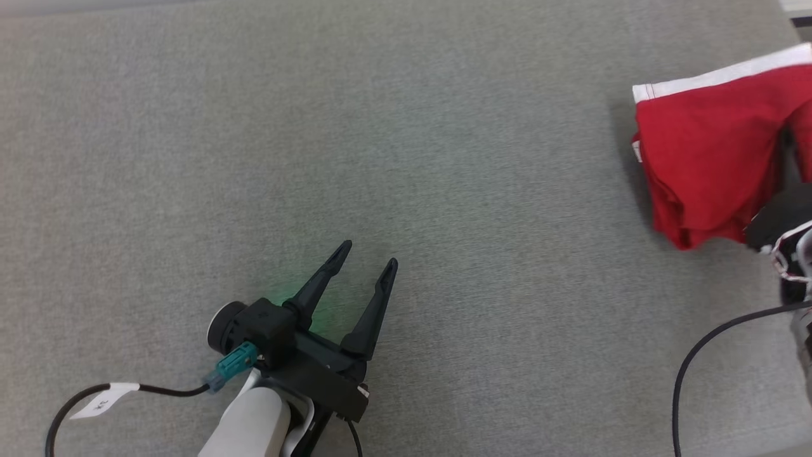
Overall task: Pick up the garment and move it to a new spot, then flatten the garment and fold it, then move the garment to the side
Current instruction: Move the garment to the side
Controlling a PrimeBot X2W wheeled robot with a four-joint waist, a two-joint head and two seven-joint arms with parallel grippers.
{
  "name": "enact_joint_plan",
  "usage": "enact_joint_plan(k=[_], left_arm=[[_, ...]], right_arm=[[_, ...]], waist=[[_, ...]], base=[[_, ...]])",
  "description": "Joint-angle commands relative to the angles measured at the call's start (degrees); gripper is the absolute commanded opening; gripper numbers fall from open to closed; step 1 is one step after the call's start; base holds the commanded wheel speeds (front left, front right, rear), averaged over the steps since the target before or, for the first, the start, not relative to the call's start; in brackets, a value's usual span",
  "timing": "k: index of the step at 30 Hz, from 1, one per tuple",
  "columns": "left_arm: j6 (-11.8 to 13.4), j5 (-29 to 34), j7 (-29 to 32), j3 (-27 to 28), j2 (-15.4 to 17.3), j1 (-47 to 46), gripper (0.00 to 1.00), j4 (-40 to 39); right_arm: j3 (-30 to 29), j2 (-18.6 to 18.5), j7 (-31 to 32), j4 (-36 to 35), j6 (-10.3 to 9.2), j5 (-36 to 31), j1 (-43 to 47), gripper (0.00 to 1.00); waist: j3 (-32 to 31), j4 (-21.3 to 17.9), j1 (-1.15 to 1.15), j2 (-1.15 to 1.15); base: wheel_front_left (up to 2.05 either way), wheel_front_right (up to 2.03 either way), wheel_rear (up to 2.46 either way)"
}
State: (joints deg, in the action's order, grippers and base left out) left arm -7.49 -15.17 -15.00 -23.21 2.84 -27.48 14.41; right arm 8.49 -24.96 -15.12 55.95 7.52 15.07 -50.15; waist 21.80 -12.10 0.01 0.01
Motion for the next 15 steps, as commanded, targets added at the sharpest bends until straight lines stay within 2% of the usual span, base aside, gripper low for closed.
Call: enact_joint_plan(k=[1,6,9,10,12,13,15], left_arm=[[0.0,0.4,-0.3,-0.1,0.1,-0.9,1.0,0.2],[0.0,0.4,-0.2,0.1,0.2,-0.7,1.0,0.5],[0.0,0.3,-0.2,0.9,0.1,0.3,1.0,0.3],[0.0,1.8,-0.2,2.4,0.1,1.4,1.0,0.4],[0.4,2.7,-0.2,4.3,0.1,2.8,1.0,0.2],[1.4,3.0,-0.2,5.6,0.1,4.5,1.0,0.1],[2.2,3.4,-0.2,6.4,0.1,5.5,1.0,0.1]], right_arm=[[-2.9,-0.2,0.0,-0.5,-0.05,-2.8,-0.9,1.0],[-14.0,1.1,0.0,-3.8,-0.05,-11.8,-0.3,1.0],[-20.6,5.6,0.0,-10.3,-0.05,-17.5,2.6,1.0],[-18.7,8.2,0.0,-14.7,-0.05,-17.1,5.3,1.0],[-15.0,9.5,0.0,-19.1,-0.05,-15.7,8.8,1.0],[-11.9,10.6,0.0,-21.8,-0.05,-13.1,12.1,1.0],[-9.8,11.3,0.0,-23.2,-0.05,-11.6,14.1,1.0]], waist=[[1.6,1.7,-0.01,-0.01],[1.6,2.1,-0.01,-0.01],[-0.2,2.4,-0.01,-0.01],[-2.1,2.7,-0.01,-0.01],[-4.3,2.9,-0.01,-0.01],[-6.6,3.3,-0.01,-0.01],[-7.9,3.6,-0.01,-0.01]], base=[[0.0,0.0,0.0],[0.0,0.0,0.0],[0.0,0.0,0.0],[0.0,0.0,0.0],[0.0,0.0,0.0],[0.0,0.0,0.0],[0.0,0.0,0.0]])
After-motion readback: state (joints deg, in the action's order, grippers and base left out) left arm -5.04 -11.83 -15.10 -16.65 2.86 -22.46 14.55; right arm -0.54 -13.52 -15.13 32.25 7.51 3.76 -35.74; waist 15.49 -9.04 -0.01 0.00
